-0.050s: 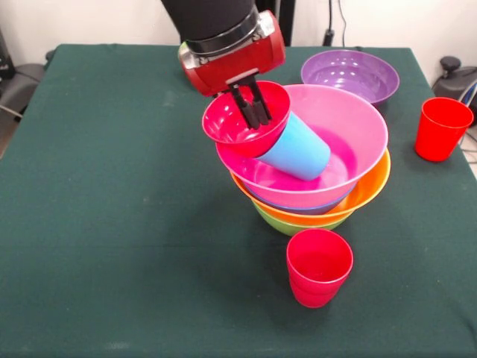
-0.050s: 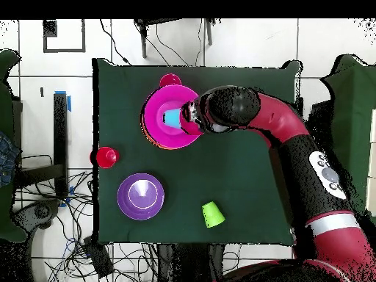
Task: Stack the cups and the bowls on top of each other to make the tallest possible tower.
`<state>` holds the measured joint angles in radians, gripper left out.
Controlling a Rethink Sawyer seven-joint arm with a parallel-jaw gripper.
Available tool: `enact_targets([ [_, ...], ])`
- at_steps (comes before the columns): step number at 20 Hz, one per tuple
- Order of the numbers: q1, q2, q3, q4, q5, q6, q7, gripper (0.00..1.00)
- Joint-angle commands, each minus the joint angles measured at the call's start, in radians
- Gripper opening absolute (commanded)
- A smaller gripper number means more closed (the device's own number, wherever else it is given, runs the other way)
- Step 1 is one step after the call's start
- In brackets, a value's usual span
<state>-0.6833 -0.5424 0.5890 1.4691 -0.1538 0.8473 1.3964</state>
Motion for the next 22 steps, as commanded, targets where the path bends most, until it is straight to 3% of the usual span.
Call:
enact_targets([
  [1, 0.049, 0.041, -0.079, 0.055, 0.015, 0.010, 0.177, 0.00],
  [12, 0.076, 0.047, -0.139, 0.061, -0.001, 0.026, 0.177, 0.00],
  [22, 0.071, 0.054, -0.126, 0.073, 0.037, 0.008, 0.155, 0.00],
])
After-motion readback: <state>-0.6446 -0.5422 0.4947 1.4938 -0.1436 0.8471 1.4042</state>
